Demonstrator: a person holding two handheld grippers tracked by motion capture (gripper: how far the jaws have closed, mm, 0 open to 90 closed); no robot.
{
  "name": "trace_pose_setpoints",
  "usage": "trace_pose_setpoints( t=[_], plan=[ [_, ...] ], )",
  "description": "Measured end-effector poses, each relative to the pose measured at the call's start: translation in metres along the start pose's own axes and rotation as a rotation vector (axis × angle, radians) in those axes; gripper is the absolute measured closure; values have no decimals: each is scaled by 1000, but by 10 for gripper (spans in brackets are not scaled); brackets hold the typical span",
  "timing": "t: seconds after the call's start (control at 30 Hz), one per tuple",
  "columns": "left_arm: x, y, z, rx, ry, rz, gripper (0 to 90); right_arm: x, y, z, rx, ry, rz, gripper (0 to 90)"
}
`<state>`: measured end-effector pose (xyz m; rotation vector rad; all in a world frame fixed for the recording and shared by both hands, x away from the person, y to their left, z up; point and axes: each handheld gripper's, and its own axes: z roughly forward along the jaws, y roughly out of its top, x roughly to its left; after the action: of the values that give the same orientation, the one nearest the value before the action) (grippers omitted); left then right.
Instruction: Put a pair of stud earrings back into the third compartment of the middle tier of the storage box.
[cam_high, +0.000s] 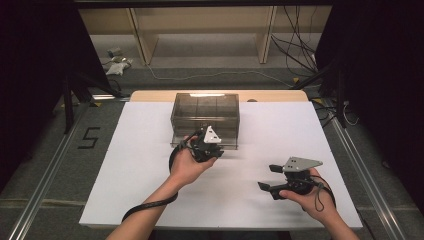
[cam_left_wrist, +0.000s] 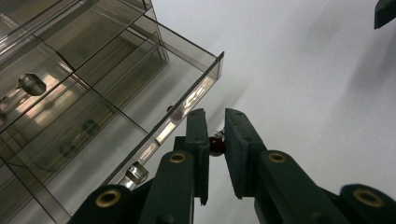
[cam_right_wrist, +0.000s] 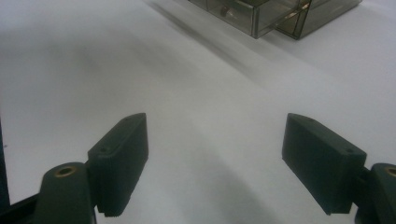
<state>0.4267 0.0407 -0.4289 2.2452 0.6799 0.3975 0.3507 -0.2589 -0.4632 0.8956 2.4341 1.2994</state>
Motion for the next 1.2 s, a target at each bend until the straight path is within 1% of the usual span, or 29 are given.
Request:
trace_pose_setpoints(
  t=[0.07,0.3,0.37,0.5,0.6,0.63,0.73,0.77,0.9,0.97,1.13,1.2],
  plan=[
    [0,1,0,-1,-4,-8,801,0,0,0,2,0,0,235],
    [1,4,-3,-9,2,-3,801,-1,0,0,2,-1,4,235],
    [2,6,-3,-12,0,-7,801,-1,0,0,2,-1,4,235],
    [1,8,-2,-9,-1,-4,801,-1,0,0,3,-3,3,235],
    [1,9,0,-1,-1,7,802,0,0,0,3,0,3,235],
    [0,9,1,-5,-3,-2,801,0,0,0,3,-2,4,235],
    [1,11,2,-3,-3,3,801,0,0,0,1,-2,3,235],
    [1,12,2,-8,-4,-5,802,0,0,0,0,-2,3,235],
    [3,15,2,-12,-1,-2,801,0,0,0,1,-1,2,235],
    [3,16,3,-18,0,-11,801,0,0,0,1,-1,3,235],
    [4,19,4,-18,-1,-8,801,0,0,0,1,-3,3,235],
    [4,20,5,-24,0,-14,801,0,0,0,2,-2,4,235]
  ],
)
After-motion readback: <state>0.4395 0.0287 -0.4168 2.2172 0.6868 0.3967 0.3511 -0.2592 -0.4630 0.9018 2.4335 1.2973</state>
